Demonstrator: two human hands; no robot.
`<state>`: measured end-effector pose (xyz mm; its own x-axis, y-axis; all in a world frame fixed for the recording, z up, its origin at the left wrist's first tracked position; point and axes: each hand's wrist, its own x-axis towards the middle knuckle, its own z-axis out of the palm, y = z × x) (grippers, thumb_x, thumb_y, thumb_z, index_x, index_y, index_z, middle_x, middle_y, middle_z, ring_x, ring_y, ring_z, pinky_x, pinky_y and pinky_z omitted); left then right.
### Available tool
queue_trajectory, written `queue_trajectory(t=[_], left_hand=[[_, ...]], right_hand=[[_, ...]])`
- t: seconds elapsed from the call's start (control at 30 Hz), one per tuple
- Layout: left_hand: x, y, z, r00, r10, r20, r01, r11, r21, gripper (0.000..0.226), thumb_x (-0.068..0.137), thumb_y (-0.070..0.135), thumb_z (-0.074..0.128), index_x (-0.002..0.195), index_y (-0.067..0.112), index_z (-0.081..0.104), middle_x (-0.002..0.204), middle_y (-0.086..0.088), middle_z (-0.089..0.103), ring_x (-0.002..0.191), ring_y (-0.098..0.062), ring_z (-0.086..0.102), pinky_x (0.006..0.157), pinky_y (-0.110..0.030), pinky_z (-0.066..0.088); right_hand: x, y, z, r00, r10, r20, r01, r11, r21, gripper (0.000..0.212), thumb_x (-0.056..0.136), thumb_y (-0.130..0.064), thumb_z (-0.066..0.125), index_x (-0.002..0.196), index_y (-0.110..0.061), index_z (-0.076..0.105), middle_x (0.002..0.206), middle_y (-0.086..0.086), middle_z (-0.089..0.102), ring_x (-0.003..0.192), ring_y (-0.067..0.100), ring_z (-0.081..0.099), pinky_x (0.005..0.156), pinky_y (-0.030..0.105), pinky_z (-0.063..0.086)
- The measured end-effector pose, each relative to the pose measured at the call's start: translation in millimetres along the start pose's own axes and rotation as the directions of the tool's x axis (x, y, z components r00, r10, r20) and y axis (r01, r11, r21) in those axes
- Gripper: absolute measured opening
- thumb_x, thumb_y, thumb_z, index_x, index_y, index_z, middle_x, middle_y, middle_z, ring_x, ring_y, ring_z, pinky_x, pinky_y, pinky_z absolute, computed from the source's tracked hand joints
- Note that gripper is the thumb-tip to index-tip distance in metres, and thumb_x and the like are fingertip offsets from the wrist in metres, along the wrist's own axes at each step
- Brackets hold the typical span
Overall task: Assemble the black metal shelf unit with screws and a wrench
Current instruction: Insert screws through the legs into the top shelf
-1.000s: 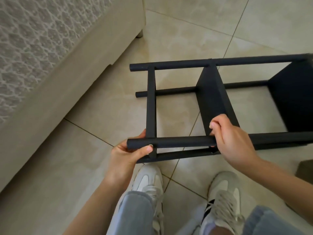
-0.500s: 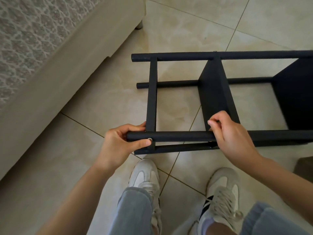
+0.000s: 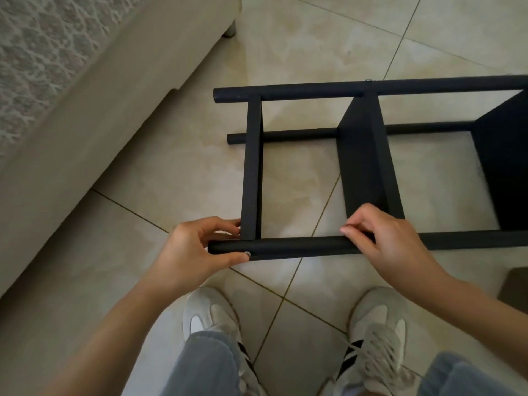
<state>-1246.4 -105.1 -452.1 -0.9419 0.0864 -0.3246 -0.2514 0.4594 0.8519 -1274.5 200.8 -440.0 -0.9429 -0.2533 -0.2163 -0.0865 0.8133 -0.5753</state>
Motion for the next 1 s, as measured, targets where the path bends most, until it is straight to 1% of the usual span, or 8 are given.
queue_trajectory(t=[0.17,0.3,0.43,0.63,0.77,0.83,0.9,1.0], left_hand=[[7,1,-5,0.994,-0.039,0.1,0.032,0.997,0.07,0.057,0.056,0.059,0.077,0.108,0.053,0.056,0.098,0.036,0.068,0.087,0.007,0.07,0.07,-0.005,0.051],[14,0,-9,0.988,-0.005,0.157,-0.032,0.971,0.236,0.043,0.057,0.074,0.064,0.089,0.046,0.065,0.088,0.025,0.067,0.076,-0.004,0.066,0.065,-0.023,0.055],[15,-2,-7,0.991,0.027,0.13,-0.058,0.969,0.241,0.039,0.058,0.076,0.06,0.079,0.044,0.066,0.082,0.022,0.067,0.076,-0.008,0.065,0.069,-0.029,0.055],[20,2,-4,0.987,0.045,0.151,-0.085,0.959,0.27,0.042,0.057,0.078,0.056,0.08,0.044,0.063,0.083,0.026,0.066,0.08,-0.004,0.065,0.072,-0.023,0.055],[20,1,-4,0.989,0.011,0.149,-0.051,0.963,0.263,0.048,0.057,0.08,0.06,0.089,0.045,0.056,0.091,0.031,0.065,0.093,0.006,0.062,0.075,-0.009,0.052],[21,1,-5,0.993,0.004,0.122,-0.044,0.945,0.325,0.051,0.061,0.074,0.069,0.098,0.049,0.045,0.1,0.031,0.058,0.1,0.005,0.058,0.079,-0.01,0.049],[24,5,-6,0.992,0.046,0.12,-0.09,0.915,0.394,0.063,0.063,0.067,0.077,0.106,0.06,0.032,0.117,0.042,0.04,0.11,0.009,0.048,0.085,-0.012,0.044],[31,13,-11,0.96,0.168,0.225,-0.255,0.859,0.445,0.098,0.067,0.063,0.081,0.133,0.072,0.009,0.137,0.053,0.005,0.132,0.02,0.016,0.103,-0.018,0.033]], right_hand=[[6,0,-2,1.0,-0.012,-0.001,0.013,0.999,0.037,0.01,0.09,-0.034,0.062,0.09,-0.027,0.055,0.073,-0.013,0.064,0.075,0.0,0.062,0.066,0.018,0.051],[7,-1,3,0.995,-0.097,-0.038,0.096,0.995,-0.027,0.021,0.091,-0.049,0.042,0.089,-0.031,0.052,0.069,-0.019,0.054,0.071,0.0,0.059,0.055,0.012,0.041],[13,-1,3,0.983,-0.156,-0.093,0.152,0.987,-0.046,0.032,0.093,-0.047,0.04,0.091,-0.021,0.06,0.069,-0.014,0.057,0.062,0.004,0.059,0.054,0.019,0.048],[27,1,-8,0.995,-0.1,-0.013,0.101,0.995,0.017,0.014,0.092,-0.035,0.056,0.092,-0.021,0.06,0.081,-0.013,0.062,0.077,0.004,0.061,0.066,0.023,0.05],[50,-7,-19,0.996,-0.092,0.008,0.091,0.991,0.099,0.005,0.091,-0.024,0.064,0.094,-0.02,0.062,0.086,-0.009,0.067,0.082,0.006,0.065,0.073,0.02,0.051],[65,-12,-23,0.992,-0.128,-0.006,0.129,0.989,0.077,0.01,0.091,-0.015,0.067,0.099,-0.02,0.065,0.086,-0.007,0.065,0.079,0.009,0.064,0.073,0.018,0.05],[80,-15,-25,0.986,-0.164,-0.001,0.164,0.985,0.046,0.018,0.091,-0.013,0.068,0.108,-0.016,0.07,0.088,-0.008,0.065,0.079,0.006,0.063,0.074,0.007,0.046],[108,-20,-30,0.981,-0.193,0.005,0.193,0.981,-0.012,0.024,0.09,-0.015,0.069,0.113,-0.012,0.072,0.094,-0.002,0.069,0.085,0.004,0.061,0.077,-0.001,0.04]])
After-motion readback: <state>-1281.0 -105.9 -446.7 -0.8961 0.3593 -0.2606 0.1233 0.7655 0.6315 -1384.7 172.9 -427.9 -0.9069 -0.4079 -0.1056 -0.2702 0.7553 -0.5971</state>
